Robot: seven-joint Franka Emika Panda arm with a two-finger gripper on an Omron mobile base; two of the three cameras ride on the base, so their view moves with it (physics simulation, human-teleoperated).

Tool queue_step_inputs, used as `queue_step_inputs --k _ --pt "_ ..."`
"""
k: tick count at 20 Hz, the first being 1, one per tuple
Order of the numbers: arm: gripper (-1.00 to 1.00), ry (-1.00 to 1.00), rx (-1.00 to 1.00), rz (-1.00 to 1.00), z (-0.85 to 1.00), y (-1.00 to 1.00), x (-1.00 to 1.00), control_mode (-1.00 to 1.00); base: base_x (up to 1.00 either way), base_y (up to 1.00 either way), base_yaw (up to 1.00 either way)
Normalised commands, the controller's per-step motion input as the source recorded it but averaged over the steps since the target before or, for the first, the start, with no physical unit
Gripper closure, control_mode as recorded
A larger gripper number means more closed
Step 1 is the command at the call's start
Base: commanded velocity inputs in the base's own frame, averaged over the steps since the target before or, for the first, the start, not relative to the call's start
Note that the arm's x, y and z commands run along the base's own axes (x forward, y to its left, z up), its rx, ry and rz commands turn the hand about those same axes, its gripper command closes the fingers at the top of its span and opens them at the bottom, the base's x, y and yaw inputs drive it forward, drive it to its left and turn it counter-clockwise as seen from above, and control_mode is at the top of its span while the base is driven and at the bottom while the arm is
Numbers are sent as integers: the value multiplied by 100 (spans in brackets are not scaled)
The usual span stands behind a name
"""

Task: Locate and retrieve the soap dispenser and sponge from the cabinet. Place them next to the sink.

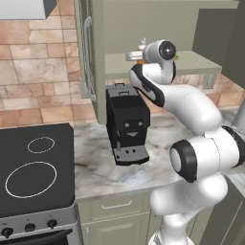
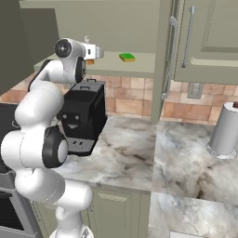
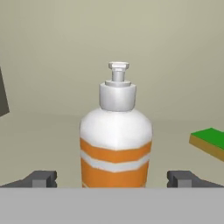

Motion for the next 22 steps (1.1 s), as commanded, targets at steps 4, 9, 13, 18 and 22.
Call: queue_step_inputs --k 4,9,13,18,22 --pt "-100 0 0 0 -2 1 25 -100 0 0 0" --pt "100 0 0 0 0 1 9 -100 0 0 0" --pt "100 0 0 0 0 0 0 -100 0 0 0" --pt "100 0 0 0 0 0 0 -100 0 0 0" --pt "100 -1 0 0 0 1 -9 -100 0 0 0"
